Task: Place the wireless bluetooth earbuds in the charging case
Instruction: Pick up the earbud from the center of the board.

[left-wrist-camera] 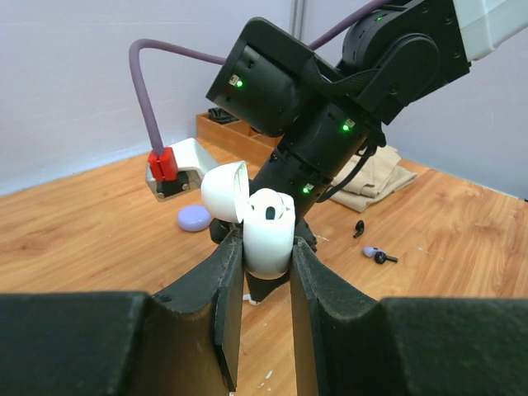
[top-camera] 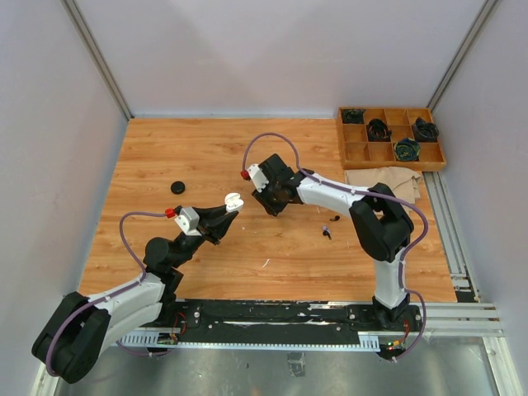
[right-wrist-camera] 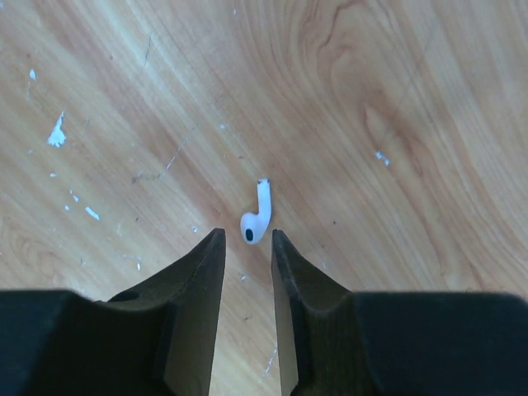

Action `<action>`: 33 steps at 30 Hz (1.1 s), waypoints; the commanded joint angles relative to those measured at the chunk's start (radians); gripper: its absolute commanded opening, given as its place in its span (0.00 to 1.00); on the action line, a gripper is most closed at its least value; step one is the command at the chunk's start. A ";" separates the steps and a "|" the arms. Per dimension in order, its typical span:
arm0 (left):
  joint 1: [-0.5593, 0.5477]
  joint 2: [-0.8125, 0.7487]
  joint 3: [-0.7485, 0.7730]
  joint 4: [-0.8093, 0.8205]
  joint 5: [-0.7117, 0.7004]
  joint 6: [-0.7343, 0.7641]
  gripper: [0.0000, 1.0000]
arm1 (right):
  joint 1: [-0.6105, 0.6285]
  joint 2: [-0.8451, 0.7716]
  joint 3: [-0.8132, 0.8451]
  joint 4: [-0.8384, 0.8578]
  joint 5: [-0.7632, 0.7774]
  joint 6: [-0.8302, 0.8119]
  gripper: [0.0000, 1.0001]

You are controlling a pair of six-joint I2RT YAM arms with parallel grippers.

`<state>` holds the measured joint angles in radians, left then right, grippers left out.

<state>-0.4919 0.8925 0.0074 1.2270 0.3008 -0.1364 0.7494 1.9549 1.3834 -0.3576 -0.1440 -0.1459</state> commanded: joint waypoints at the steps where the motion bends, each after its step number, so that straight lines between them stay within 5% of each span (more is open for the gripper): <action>1: 0.004 -0.009 -0.029 0.023 0.005 0.011 0.00 | -0.013 0.051 0.061 0.026 0.022 0.018 0.29; 18: 0.004 -0.021 -0.026 0.018 0.024 0.008 0.00 | -0.014 0.034 -0.005 -0.052 0.084 0.082 0.15; 33: 0.003 0.015 -0.023 0.049 0.050 -0.005 0.00 | -0.014 -0.144 -0.174 -0.152 0.147 0.230 0.21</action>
<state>-0.4919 0.9001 0.0074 1.2247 0.3355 -0.1387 0.7494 1.8553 1.2381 -0.4778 -0.0143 0.0341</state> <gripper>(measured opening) 0.291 0.189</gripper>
